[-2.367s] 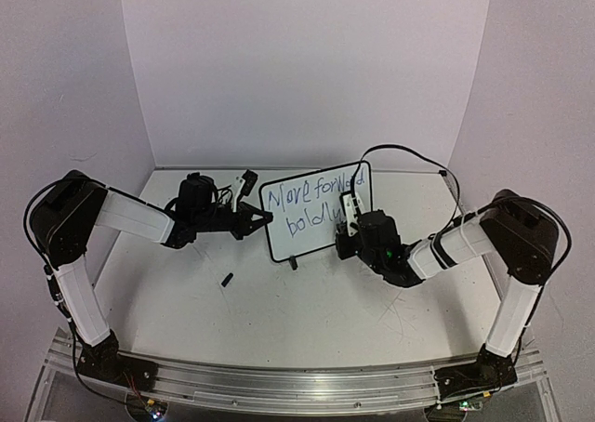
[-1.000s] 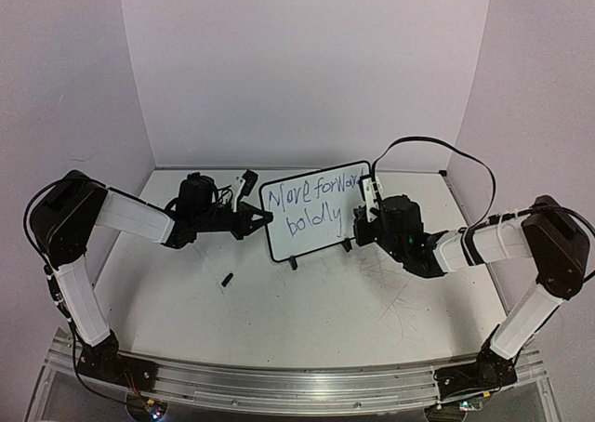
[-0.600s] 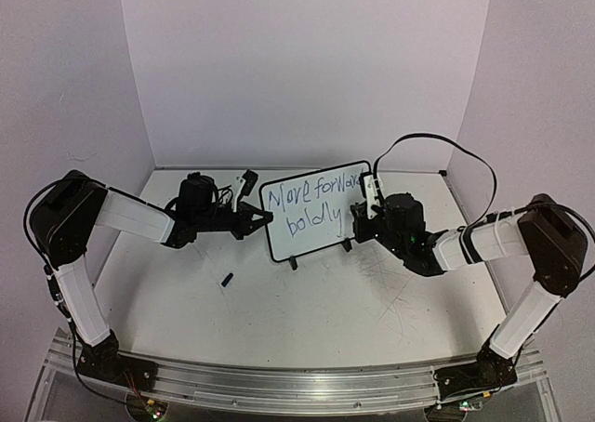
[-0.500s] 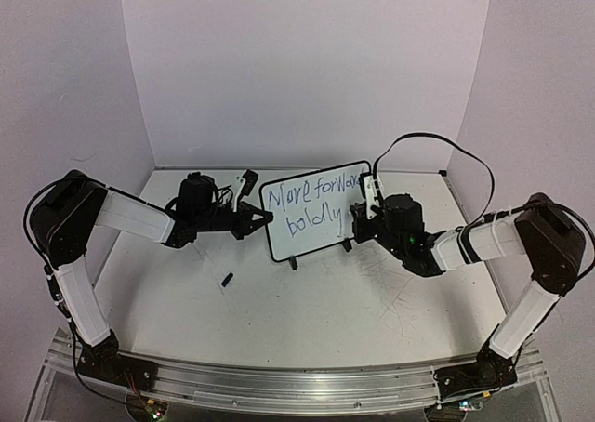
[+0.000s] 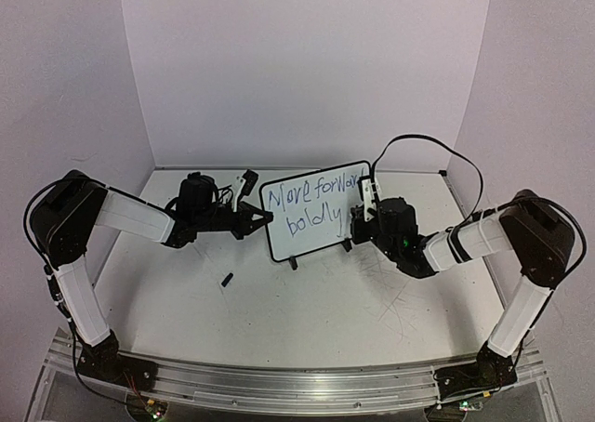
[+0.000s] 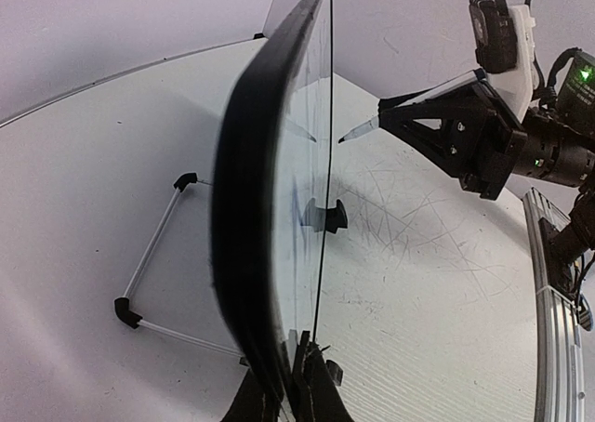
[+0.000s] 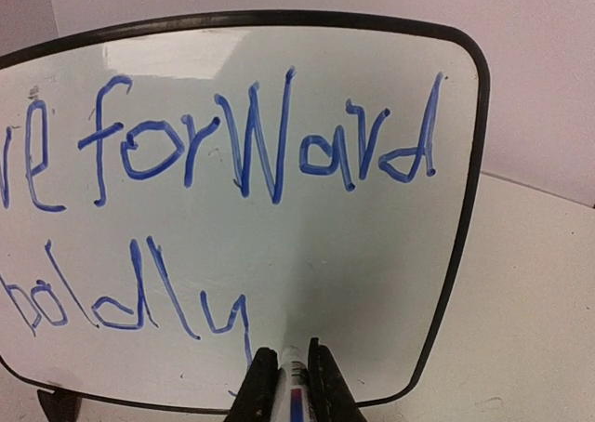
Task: Write a sentence on the whiteboard
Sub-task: Write on the whiteboard with the whiteboard marker without the cap.
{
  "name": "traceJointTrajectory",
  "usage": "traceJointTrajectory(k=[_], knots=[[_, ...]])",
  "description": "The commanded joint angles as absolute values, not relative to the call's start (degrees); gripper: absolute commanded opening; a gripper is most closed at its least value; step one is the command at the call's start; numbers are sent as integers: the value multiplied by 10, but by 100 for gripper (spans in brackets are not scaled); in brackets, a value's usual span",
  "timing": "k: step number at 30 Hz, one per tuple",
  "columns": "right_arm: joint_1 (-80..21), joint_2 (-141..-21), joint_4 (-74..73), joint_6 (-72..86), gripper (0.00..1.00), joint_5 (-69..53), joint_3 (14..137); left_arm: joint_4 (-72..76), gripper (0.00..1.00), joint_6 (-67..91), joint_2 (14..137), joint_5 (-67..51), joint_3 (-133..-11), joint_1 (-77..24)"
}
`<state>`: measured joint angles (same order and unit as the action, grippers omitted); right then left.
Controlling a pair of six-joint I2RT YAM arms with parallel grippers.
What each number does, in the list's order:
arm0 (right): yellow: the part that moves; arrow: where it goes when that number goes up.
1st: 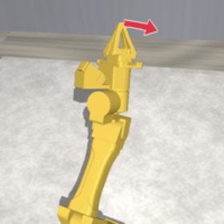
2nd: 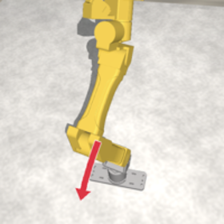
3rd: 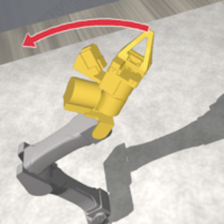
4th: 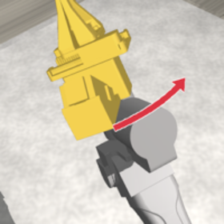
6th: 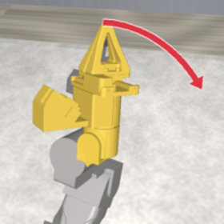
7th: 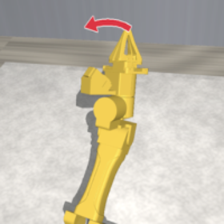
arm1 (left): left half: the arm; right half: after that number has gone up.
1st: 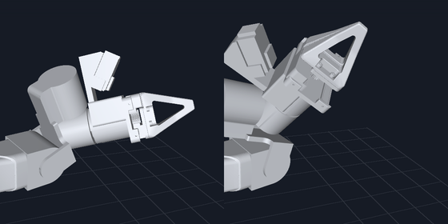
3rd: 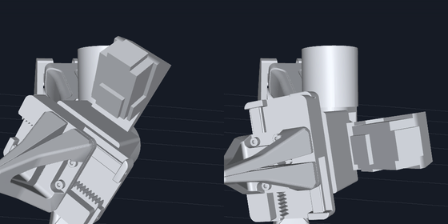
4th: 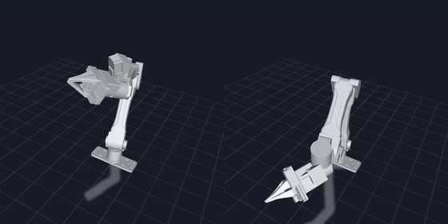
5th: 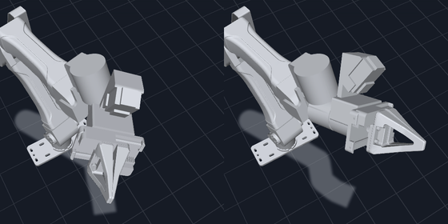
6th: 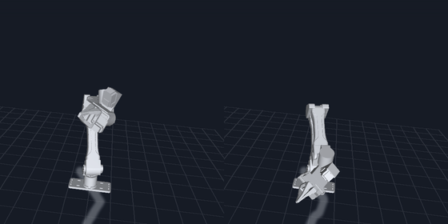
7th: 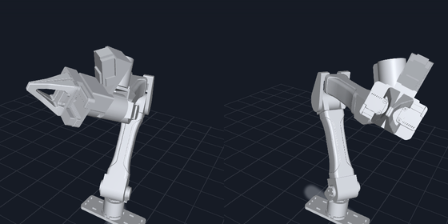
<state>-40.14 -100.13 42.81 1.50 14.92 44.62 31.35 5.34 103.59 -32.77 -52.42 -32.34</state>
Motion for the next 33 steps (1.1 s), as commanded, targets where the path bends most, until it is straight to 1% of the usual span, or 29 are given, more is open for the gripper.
traceJointTrajectory(k=[1,13,17,23,29,33], knots=[[-400,-1013,465,16,0,163,473,256,0,1,1058,-242,-530,-315],[-399,-1042,467,15,0,169,500,255,0,1,1059,-246,-531,-315],[-400,-973,438,23,0,169,467,254,0,2,1059,-243,-530,-314],[-400,-809,329,43,0,160,406,254,1,21,1064,-247,-538,-310],[-399,-738,277,20,0,169,380,241,13,50,1061,-282,-552,-295],[-399,-715,279,8,0,164,371,229,17,60,1057,-300,-556,-293]])
